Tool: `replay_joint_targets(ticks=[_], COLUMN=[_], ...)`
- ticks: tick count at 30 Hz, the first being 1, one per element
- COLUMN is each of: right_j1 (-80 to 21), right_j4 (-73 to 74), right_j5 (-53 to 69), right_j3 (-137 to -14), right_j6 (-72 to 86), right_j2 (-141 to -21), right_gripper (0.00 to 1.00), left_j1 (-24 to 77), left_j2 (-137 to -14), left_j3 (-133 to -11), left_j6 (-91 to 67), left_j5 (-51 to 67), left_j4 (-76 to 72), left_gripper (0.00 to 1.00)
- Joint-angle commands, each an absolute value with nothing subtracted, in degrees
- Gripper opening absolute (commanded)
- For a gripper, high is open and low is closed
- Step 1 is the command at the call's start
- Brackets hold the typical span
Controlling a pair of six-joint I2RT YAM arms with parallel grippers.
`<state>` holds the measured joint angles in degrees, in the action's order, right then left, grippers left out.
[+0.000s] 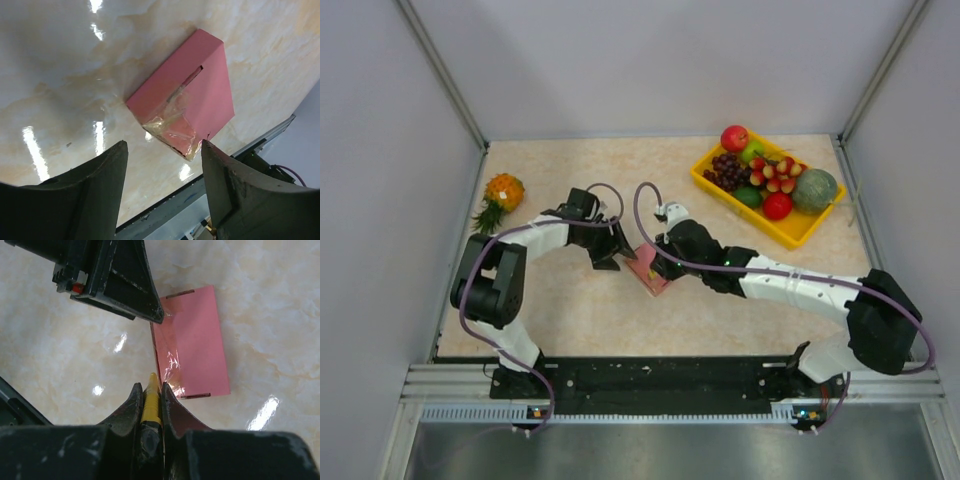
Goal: Unpack the express box
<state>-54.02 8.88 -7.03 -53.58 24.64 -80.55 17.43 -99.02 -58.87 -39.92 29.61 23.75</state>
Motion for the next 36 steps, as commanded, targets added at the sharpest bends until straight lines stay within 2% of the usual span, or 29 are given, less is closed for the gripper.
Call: replay_joint_targets(ticks=[1,9,36], right_j1=[-54.67,-54.76,-54.67], right_j4=[0.44,-6.23,-7.3], right_j5=[-7.65,-8.96,-7.65], right_j3=[-54.67,-52.74,-52.21], right_j6=[21.62,19.6,20.48], right_j2=[-82.61,-85.51,-91.06], right_gripper=[0.0,0.0,0.0], left_j1=[18.37,18.54,18.72], left_j2=[-100.8,-105.2,-106.08], left_j3=[-59.41,-61.43,-61.26], left_j6=[-38.32,-36.57,-34.8], left_j5=[31.38,28.23,24.08], left_j4=[19.42,21.18,23.55], left_gripper=[0.63,0.5,0.49])
